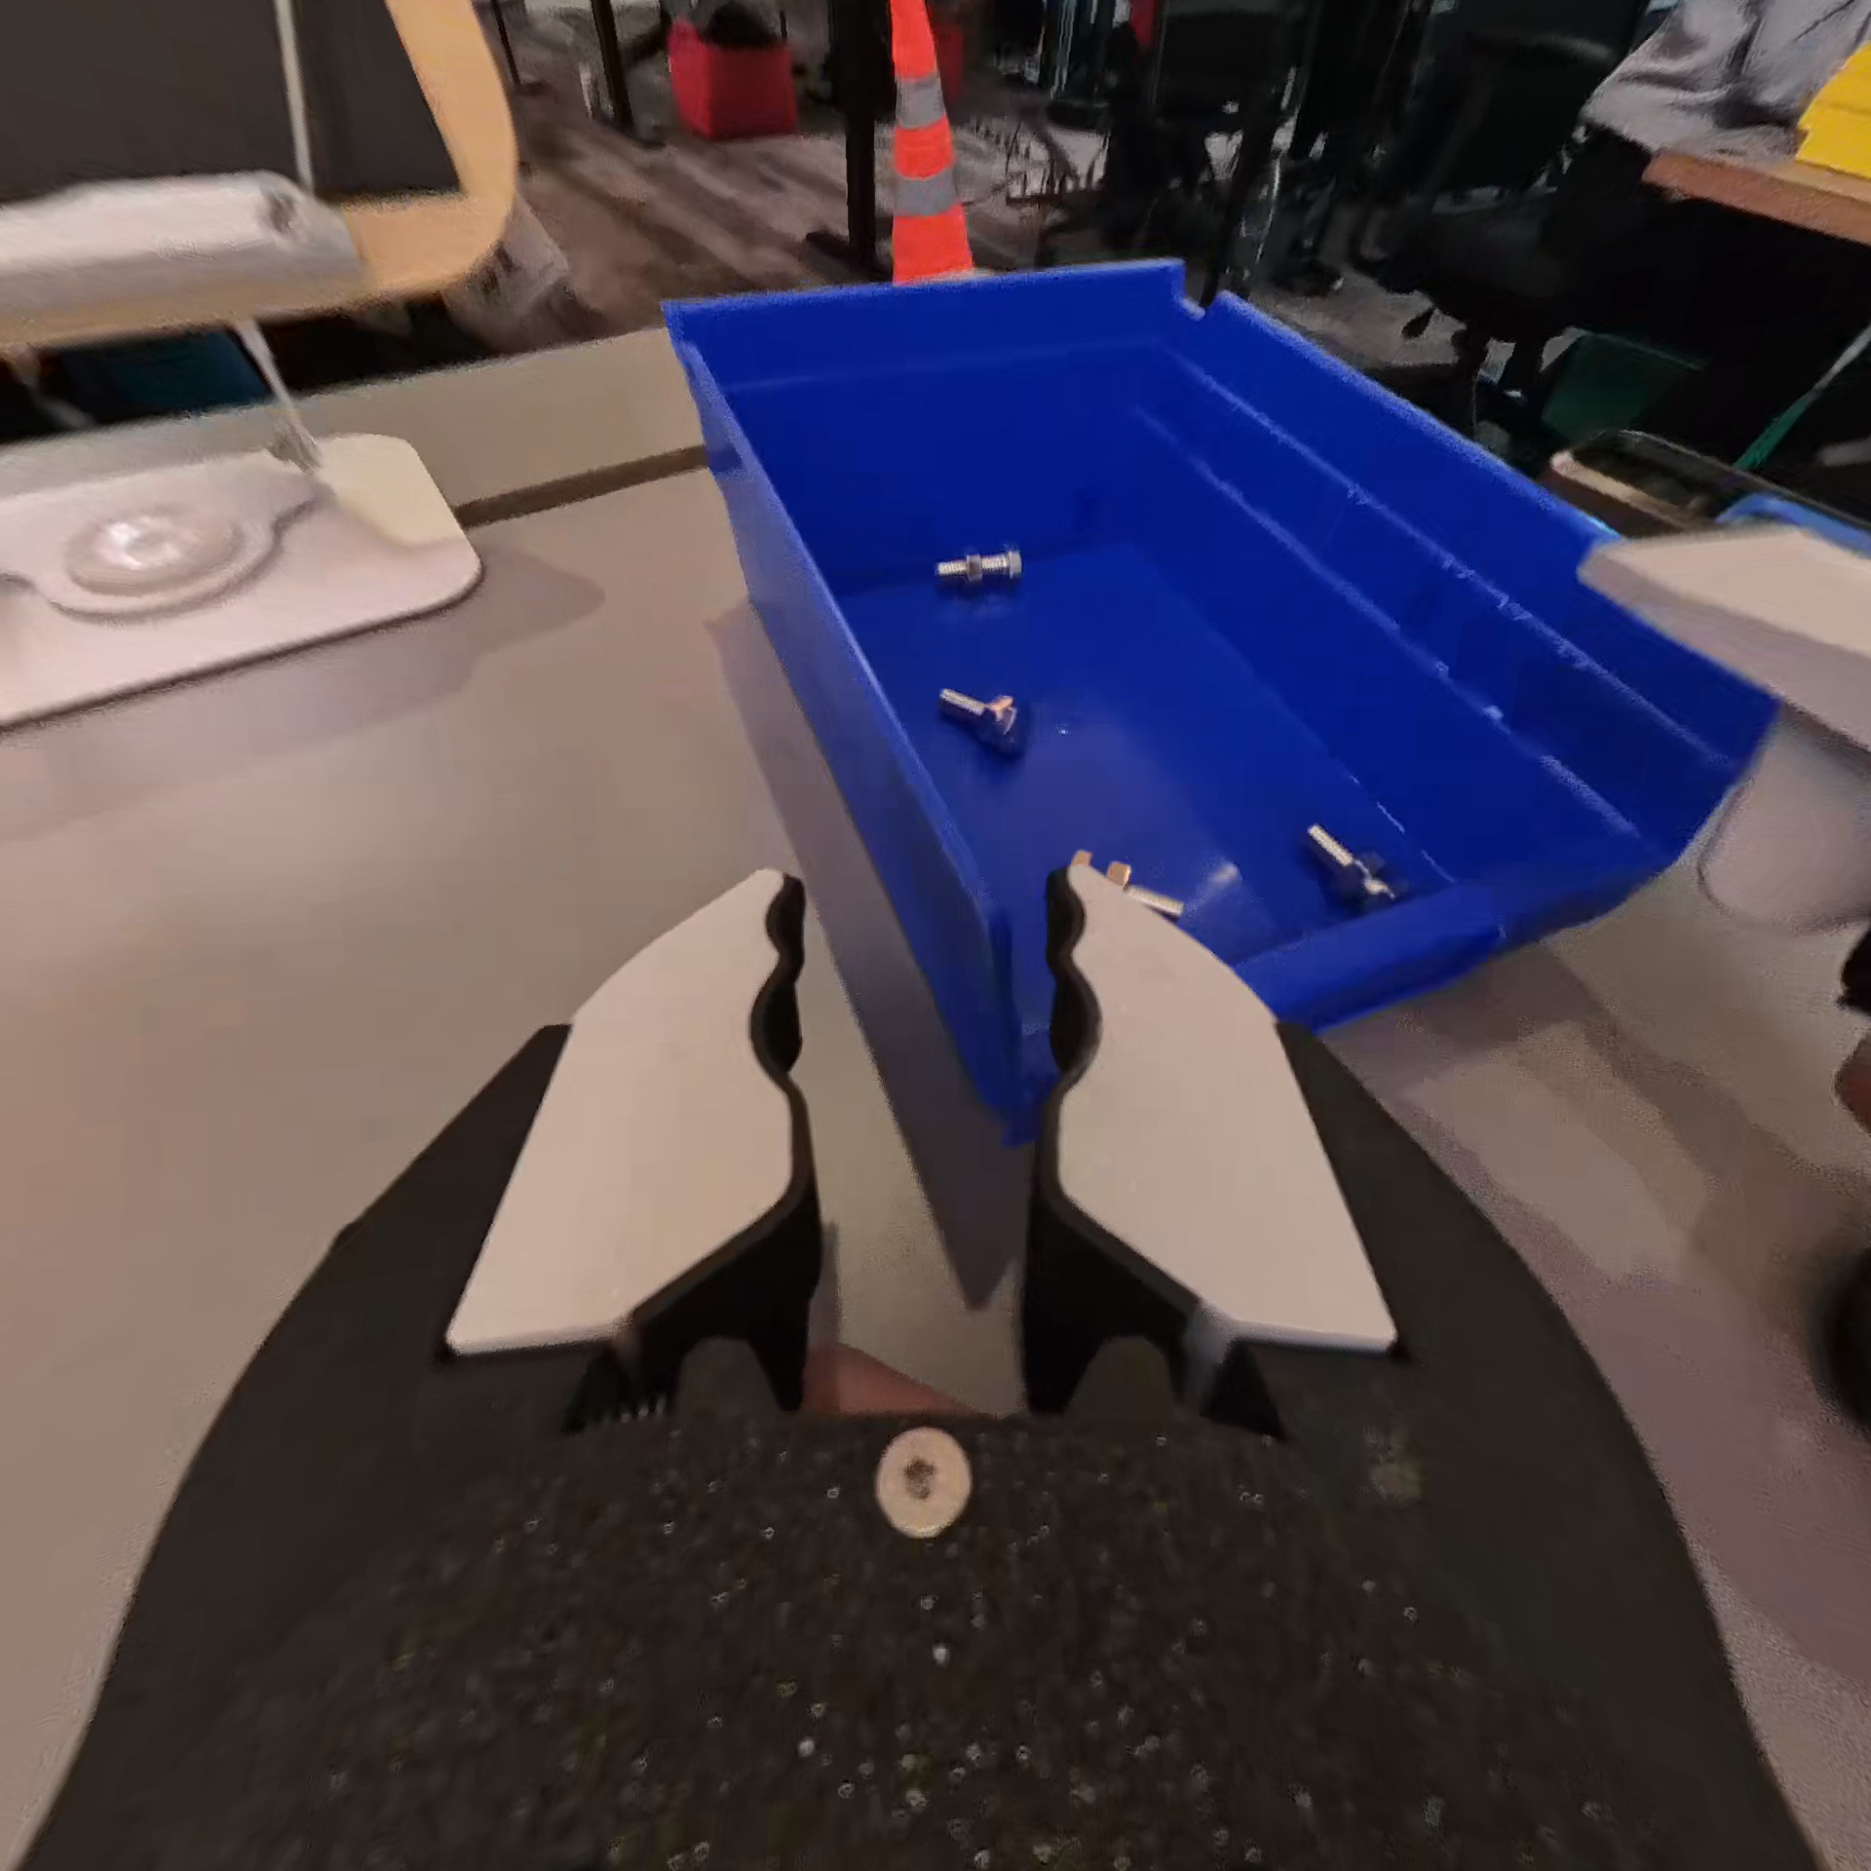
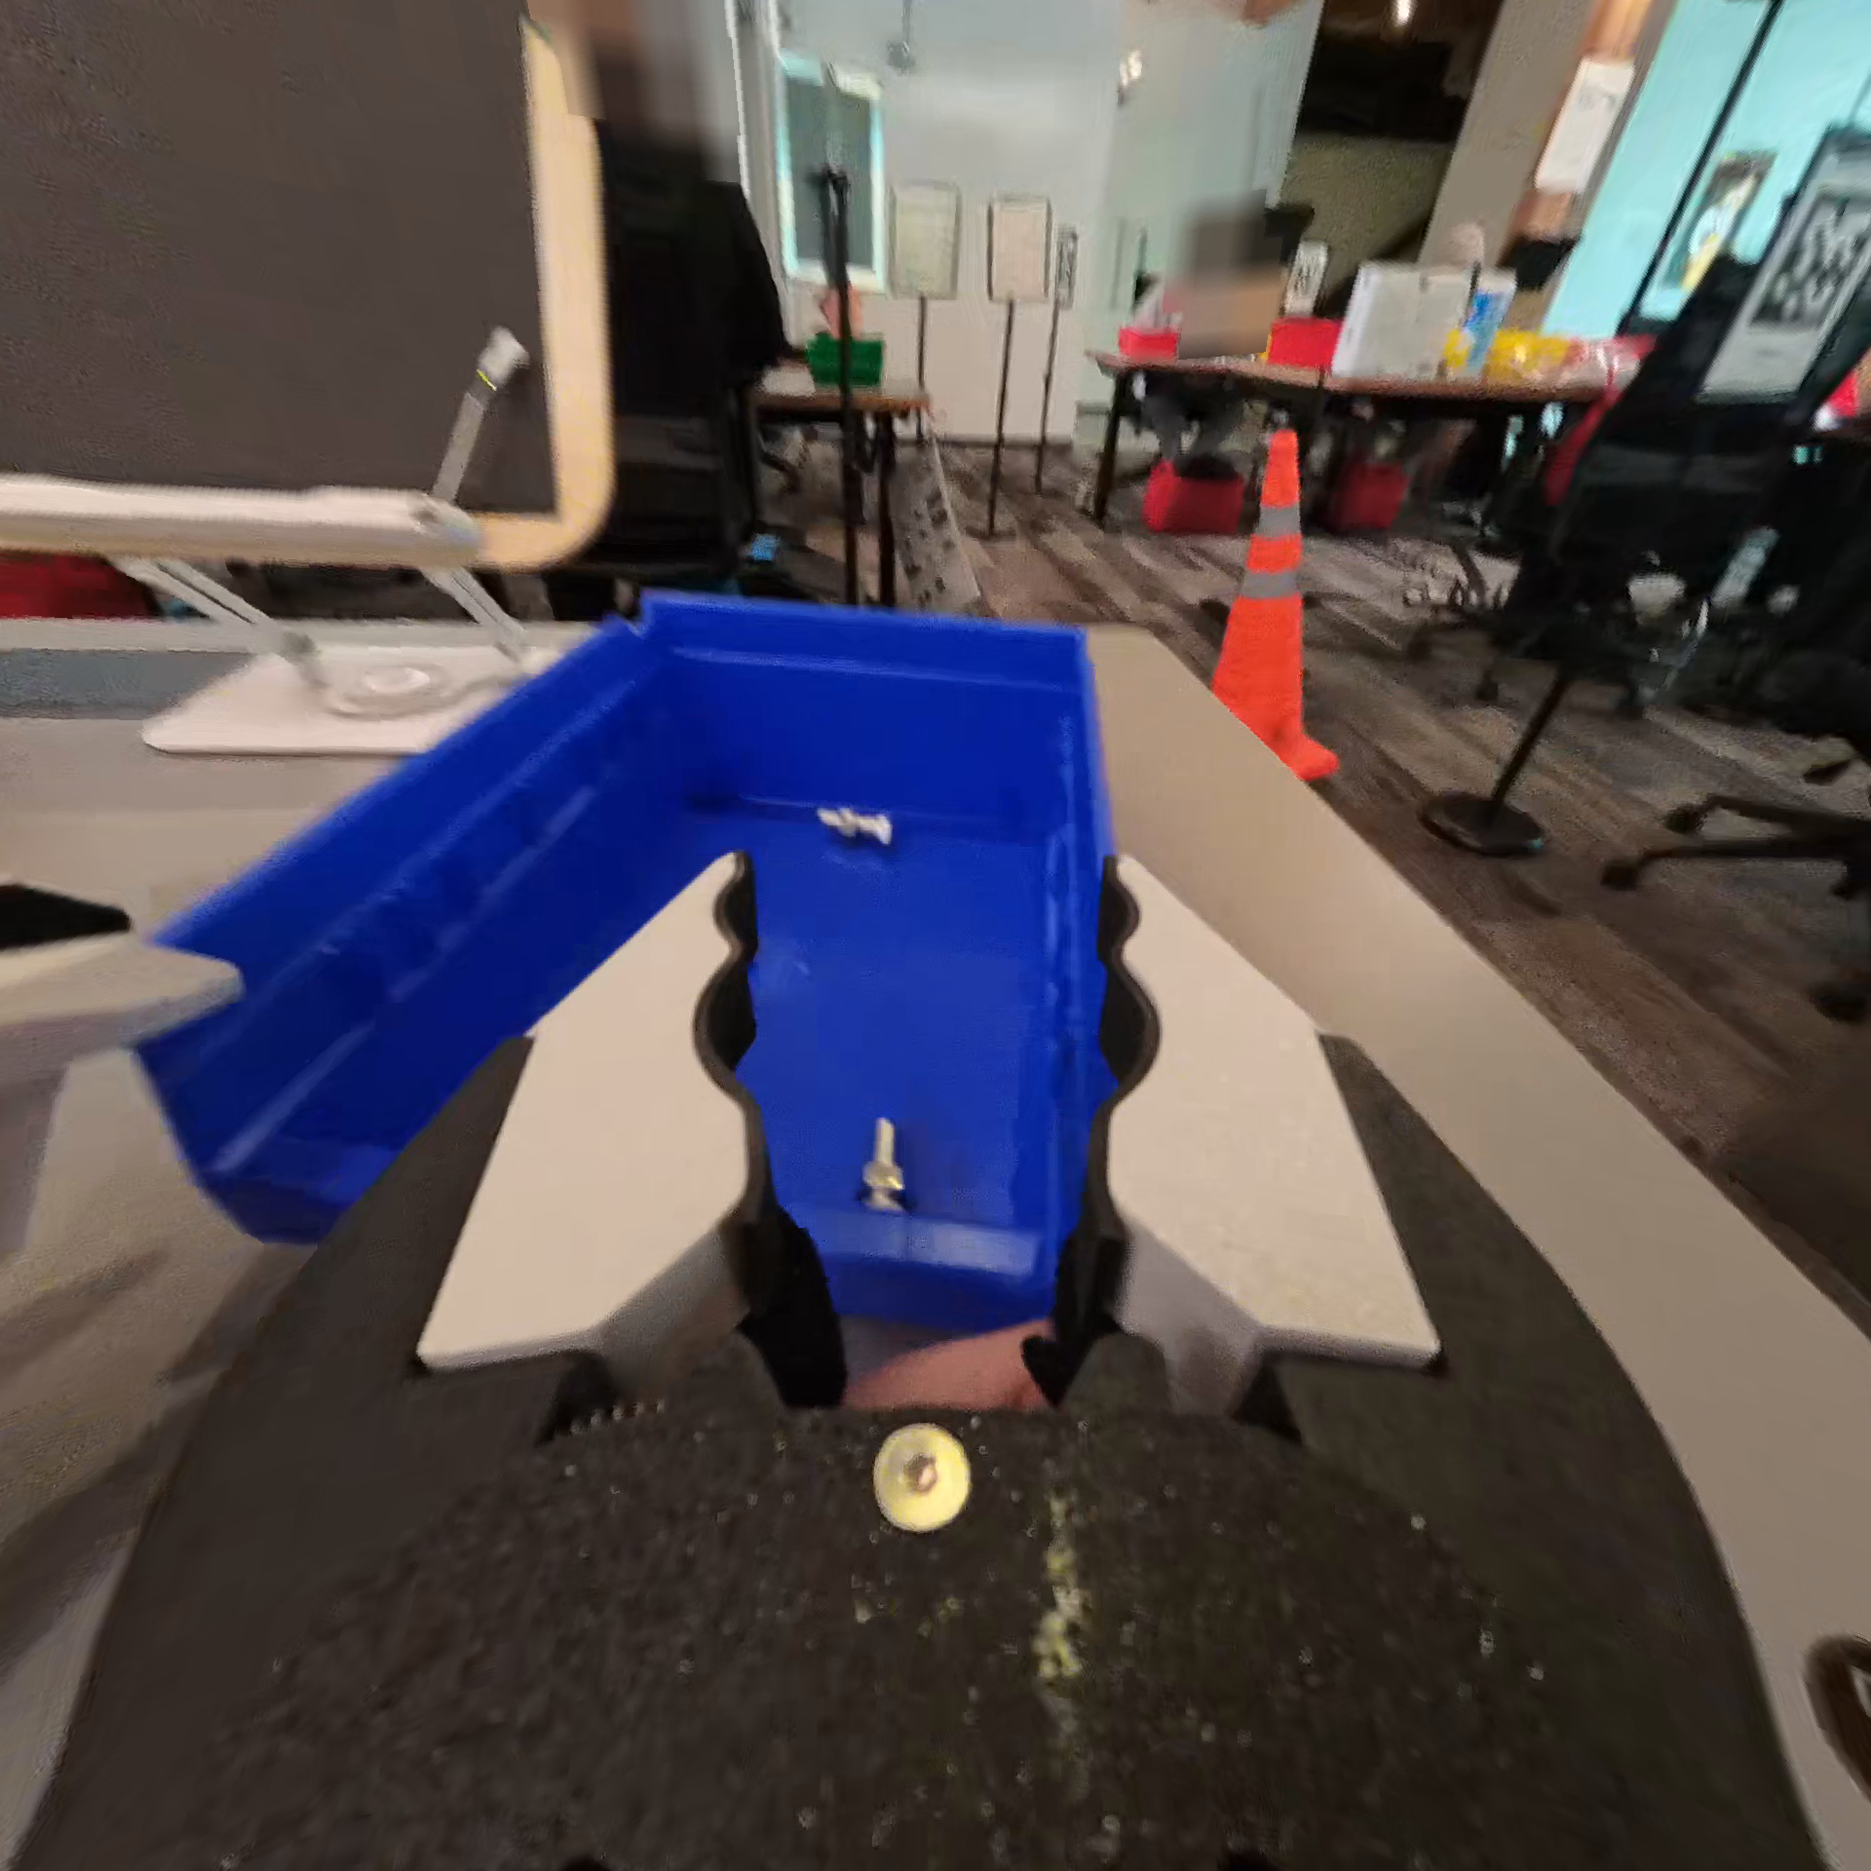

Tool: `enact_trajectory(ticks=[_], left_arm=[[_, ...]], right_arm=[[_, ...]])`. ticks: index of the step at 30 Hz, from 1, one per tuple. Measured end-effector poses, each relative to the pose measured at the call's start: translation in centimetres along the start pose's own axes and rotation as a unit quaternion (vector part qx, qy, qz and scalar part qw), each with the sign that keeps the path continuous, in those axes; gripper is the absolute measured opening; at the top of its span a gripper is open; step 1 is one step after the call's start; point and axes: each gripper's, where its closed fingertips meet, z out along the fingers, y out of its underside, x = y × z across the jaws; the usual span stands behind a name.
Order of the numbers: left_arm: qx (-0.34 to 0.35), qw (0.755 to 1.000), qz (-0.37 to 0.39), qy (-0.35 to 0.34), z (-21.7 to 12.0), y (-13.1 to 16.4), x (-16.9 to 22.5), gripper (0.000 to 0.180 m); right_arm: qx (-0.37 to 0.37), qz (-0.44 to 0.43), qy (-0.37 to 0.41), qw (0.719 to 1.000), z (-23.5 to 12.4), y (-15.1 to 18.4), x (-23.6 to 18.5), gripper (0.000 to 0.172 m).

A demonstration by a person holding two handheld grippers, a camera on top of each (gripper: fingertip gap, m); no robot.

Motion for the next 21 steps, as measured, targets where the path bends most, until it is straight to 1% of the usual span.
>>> enact_trajectory(ticks=[2,3,4,5,7,8,9,13,15,18,21], left_arm=[[-0.046,0.999,-0.017,0.006,2.0,1.0,0.2,0.045],[-0.07,0.997,-0.018,0.005,2.9,1.8,0.2,0.039],[-0.085,0.996,-0.02,0.009,3.5,2.5,0.3,0.029],[-0.09,0.995,-0.025,0.017,4.0,2.8,0.6,0.019],[-0.085,0.996,-0.039,0.002,4.4,2.6,0.3,0.015],[-0.086,0.995,-0.04,-0.007,4.4,2.6,0.0,0.013],[-0.084,0.995,-0.041,-0.015,4.4,2.5,-0.2,0.011],[-0.068,0.995,-0.058,-0.054,3.3,2.6,-1.8,0.007],[-0.056,0.993,-0.072,-0.068,1.9,2.7,-3.1,0.004],[-0.046,0.991,-0.096,-0.086,-1.0,3.4,-6.0,0.003],[-0.023,0.988,-0.074,-0.131,-5.2,3.6,-10.0,0.003]], right_arm=[[-0.057,0.001,0.016,0.998,0.6,2.9,1.5,0.063],[-0.077,0.011,0.013,0.997,0.8,3.9,1.6,0.061],[-0.095,0.028,0.015,0.995,1.0,4.7,1.8,0.055],[-0.112,0.044,0.022,0.993,1.2,5.3,2.0,0.04],[-0.118,0.043,0.047,0.991,1.4,5.5,2.6,0.023],[-0.119,0.033,0.063,0.99,1.4,5.6,3.0,0.009],[-0.117,0.026,0.065,0.991,1.4,5.6,3.1,0.004],[-0.108,0.036,0.051,0.992,1.4,5.2,1.3,0.003],[-0.084,0.017,0.047,0.995,1.0,4.0,-0.5,0.003],[-0.048,0.01,0.017,0.999,0.4,2.0,-4.8,0.003],[-0.045,-0.003,-0.026,0.999,0.3,1.7,-10.1,0.003]])
